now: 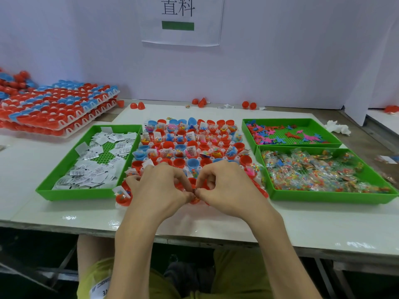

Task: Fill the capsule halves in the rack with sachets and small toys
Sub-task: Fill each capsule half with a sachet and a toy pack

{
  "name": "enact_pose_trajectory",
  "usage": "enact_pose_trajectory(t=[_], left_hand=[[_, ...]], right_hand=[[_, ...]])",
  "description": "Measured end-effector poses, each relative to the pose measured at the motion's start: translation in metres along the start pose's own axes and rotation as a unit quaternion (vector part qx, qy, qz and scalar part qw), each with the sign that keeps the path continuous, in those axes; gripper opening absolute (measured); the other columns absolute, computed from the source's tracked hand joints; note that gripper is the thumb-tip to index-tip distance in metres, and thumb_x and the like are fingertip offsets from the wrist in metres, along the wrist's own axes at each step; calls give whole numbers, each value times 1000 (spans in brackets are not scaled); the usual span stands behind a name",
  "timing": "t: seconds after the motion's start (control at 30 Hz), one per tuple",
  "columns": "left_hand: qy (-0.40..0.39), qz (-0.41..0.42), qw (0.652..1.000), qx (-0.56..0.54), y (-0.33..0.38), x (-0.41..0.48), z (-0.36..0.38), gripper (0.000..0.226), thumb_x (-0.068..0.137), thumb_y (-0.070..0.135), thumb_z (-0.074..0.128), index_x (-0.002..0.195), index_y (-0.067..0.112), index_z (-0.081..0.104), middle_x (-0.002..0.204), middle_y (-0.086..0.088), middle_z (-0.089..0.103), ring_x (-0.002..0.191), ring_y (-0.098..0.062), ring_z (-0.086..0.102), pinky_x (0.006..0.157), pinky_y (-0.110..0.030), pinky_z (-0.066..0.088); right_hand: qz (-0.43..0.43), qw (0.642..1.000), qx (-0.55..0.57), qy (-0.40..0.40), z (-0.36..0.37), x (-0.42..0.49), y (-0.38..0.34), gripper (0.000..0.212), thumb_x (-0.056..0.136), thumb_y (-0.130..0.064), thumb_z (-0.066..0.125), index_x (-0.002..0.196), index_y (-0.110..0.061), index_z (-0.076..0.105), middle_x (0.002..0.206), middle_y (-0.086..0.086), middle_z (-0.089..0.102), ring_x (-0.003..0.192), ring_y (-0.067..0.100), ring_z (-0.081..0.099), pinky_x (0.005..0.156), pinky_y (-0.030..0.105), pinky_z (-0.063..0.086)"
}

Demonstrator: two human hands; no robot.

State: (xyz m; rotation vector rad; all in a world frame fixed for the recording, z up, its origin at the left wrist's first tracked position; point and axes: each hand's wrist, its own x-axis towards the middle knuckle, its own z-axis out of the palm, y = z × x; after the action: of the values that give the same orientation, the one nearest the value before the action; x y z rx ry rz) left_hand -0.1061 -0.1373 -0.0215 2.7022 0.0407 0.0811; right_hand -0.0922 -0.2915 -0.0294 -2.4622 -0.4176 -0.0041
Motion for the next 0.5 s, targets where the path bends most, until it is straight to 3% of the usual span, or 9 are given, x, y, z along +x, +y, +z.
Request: enact_pose_trajectory(t=[0.17, 0.33, 0.5], left_hand=[[2, -11, 1000, 7, 2, -2, 1, 22, 72, 55, 79, 70, 46, 60, 107, 14, 53, 118, -18, 41, 86, -40, 25], [-14, -23, 1000, -3, -4, 0, -2, 17, 72, 56, 79, 76, 46, 66, 111, 15, 55, 123, -21, 40, 99, -47, 31], [-17, -21, 999, 19, 0, -1, -3, 18, 72, 57, 78, 83, 45, 70, 118, 12, 54, 126, -21, 34, 97, -46, 27]], right_hand=[[-9, 1000, 6, 15, 0, -1, 2, 17, 82, -24, 78, 73, -31, 66, 61, -8, 58, 61, 8, 55, 61, 26, 48], [-10, 999, 31, 25, 2, 0, 5, 16, 82, -26, 79, 73, -32, 67, 59, -5, 58, 57, 7, 52, 62, 30, 51], [-5, 999, 43, 23, 1, 1, 9, 13, 80, -30, 81, 72, -33, 71, 59, -9, 56, 58, 7, 51, 61, 32, 51]])
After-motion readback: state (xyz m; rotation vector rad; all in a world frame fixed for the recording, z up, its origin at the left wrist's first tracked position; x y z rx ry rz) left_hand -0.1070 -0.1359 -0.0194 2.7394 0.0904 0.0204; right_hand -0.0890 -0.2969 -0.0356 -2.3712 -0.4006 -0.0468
